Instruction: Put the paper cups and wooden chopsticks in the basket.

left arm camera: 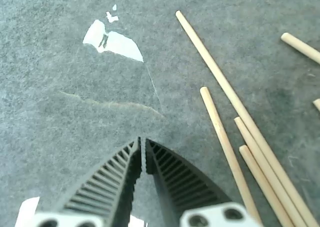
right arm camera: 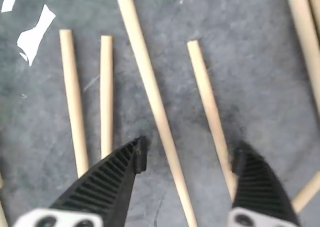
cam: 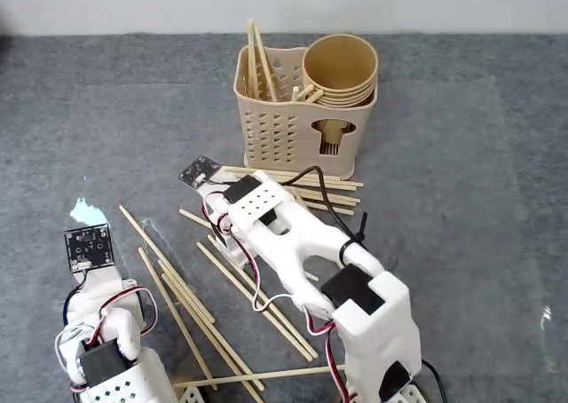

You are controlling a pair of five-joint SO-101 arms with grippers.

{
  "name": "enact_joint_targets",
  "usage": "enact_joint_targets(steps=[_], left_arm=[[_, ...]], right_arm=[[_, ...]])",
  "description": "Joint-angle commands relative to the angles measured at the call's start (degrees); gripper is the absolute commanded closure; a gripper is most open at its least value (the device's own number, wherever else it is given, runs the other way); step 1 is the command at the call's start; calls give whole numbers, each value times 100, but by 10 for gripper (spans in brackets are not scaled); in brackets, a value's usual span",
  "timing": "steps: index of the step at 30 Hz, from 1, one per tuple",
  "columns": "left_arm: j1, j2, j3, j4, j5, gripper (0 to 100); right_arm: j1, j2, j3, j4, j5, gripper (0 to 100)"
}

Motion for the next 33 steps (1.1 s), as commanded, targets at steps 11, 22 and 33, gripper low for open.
enact_joint_targets(steps=[11, 22, 33], left_arm=[[26, -97, -48, 18, -26, 986], [26, -97, -48, 18, -26, 986], [26, -97, -48, 18, -26, 986]], right_arm=[[-22, 66, -158, -505, 79, 981], [356, -558, -273, -462, 475, 991], [382, -2484, -756, 259, 712, 991]])
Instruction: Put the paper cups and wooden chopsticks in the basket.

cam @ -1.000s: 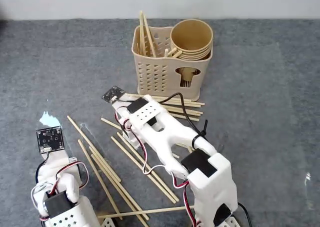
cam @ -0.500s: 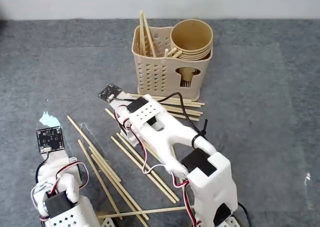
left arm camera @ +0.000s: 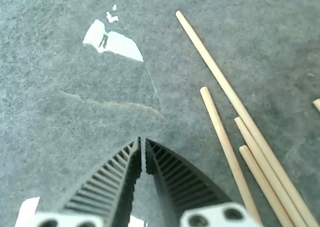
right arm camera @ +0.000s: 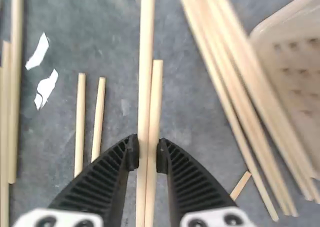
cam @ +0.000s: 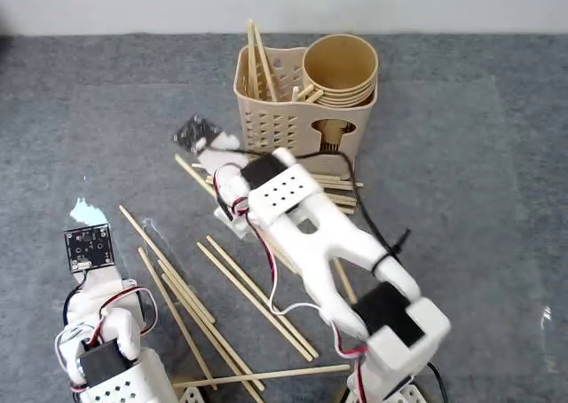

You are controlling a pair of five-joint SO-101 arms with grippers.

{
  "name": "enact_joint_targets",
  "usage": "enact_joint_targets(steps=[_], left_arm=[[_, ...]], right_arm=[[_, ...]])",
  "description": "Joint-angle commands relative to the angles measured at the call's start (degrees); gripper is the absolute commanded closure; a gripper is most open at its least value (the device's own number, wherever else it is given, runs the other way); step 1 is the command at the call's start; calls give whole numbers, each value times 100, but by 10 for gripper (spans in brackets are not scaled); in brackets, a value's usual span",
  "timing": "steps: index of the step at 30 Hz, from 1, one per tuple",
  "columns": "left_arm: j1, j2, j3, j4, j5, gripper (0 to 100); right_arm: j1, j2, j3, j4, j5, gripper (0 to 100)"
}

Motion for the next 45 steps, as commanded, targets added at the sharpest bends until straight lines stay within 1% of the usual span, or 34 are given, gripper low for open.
enact_joint_targets(steps=[1, 5, 12, 18, 21, 24, 29, 33, 35, 38, 41, 45], left_arm=[[26, -97, -48, 18, -26, 986], [26, -97, -48, 18, -26, 986], [26, -97, -48, 18, -26, 986], [26, -97, -48, 18, -26, 986], [26, -97, -48, 18, -26, 986], [26, -97, -48, 18, -26, 986], [26, -97, -48, 18, -26, 986], [26, -97, -48, 18, -26, 986], [26, -97, -48, 18, -26, 986], [26, -97, -48, 18, -26, 986], [26, -97, -48, 18, -26, 986], [26, -97, -48, 18, -26, 986]], right_arm=[[75, -884, -607, 286, 62, 991], [66, -1288, -1248, 505, 44, 991], [75, -1420, -2734, 418, 26, 991], [110, -1429, -3341, -488, 26, 991], [207, -1429, -3358, -1015, 44, 991], [207, -1420, -3349, -1059, 35, 991], [171, -1420, -2927, -365, 9, 991], [215, -1420, -2251, 154, -457, 990], [224, -1376, -1802, 215, -501, 986], [224, -1077, -1204, 66, -501, 912], [224, -532, -1011, 48, -501, 837], [127, 171, -1064, -48, -501, 833]])
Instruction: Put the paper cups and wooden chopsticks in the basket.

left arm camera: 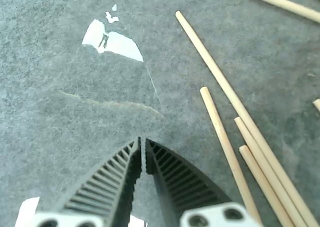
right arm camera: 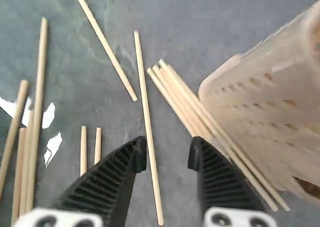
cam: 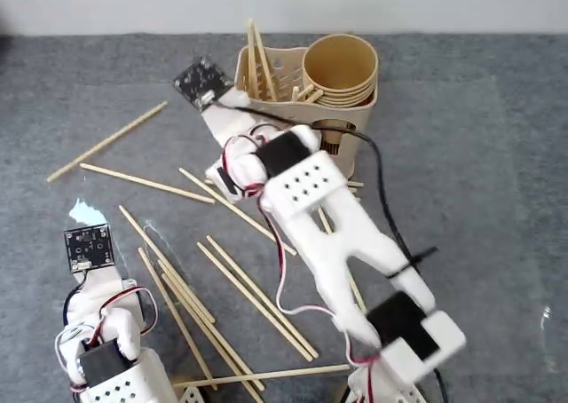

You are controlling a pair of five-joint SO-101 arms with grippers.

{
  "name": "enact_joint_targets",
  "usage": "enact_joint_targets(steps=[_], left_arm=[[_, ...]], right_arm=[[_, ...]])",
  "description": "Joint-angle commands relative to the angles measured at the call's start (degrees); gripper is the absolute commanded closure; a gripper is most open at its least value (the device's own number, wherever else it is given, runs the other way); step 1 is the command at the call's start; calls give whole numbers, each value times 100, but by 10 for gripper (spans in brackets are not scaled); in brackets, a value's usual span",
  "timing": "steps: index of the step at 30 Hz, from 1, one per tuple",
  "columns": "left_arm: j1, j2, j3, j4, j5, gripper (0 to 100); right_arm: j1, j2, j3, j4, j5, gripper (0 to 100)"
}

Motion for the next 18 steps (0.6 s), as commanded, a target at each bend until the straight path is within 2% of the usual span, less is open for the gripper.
enact_joint_targets(steps=[1, 6, 18], left_arm=[[26, -97, -48, 18, -26, 986], [26, -97, -48, 18, -26, 986], [26, -97, -48, 18, -26, 986]], right_arm=[[-57, 374, -97, -233, -53, 833], [-66, 954, -105, -558, -53, 833], [-409, 1938, -158, -593, -53, 833]])
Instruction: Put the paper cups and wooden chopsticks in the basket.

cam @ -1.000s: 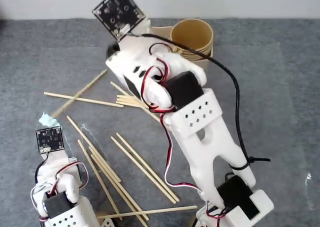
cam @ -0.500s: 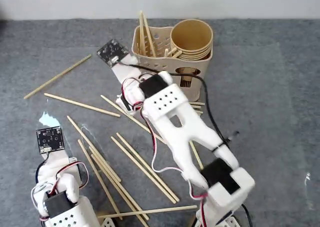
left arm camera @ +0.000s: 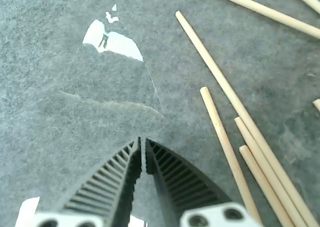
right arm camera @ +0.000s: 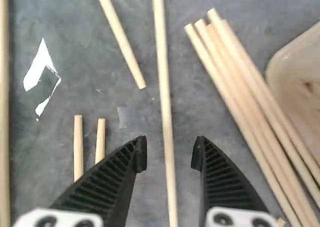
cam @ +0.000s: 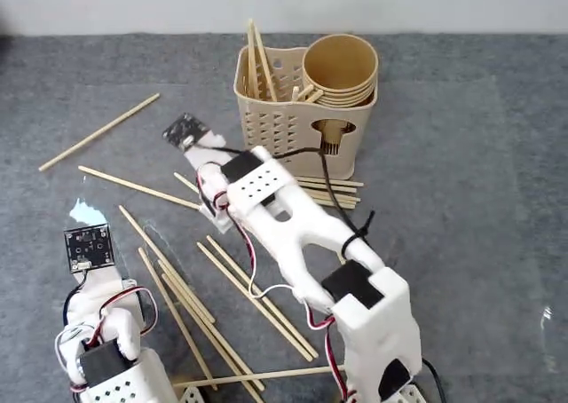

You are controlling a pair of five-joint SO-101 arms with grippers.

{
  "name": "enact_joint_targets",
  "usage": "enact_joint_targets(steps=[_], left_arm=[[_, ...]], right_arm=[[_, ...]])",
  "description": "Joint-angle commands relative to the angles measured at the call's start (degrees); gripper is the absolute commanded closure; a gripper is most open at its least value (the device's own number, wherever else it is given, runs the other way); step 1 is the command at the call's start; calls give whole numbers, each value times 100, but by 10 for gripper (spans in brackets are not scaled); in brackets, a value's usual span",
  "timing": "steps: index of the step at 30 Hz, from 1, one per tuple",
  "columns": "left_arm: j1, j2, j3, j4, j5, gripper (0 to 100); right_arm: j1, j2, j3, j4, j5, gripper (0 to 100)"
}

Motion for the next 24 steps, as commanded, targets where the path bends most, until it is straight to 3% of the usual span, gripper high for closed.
enact_joint_targets(steps=[1, 7, 12, 24], left_arm=[[26, -97, -48, 18, -26, 986], [26, -97, -48, 18, -26, 986], [26, -97, -48, 18, -26, 986], [26, -97, -48, 18, -26, 986]], right_arm=[[-48, 66, -167, -84, -53, 833], [-48, 435, -167, -75, -53, 838], [-13, 602, -167, -84, -44, 998], [-13, -787, -158, 523, 387, 991]])
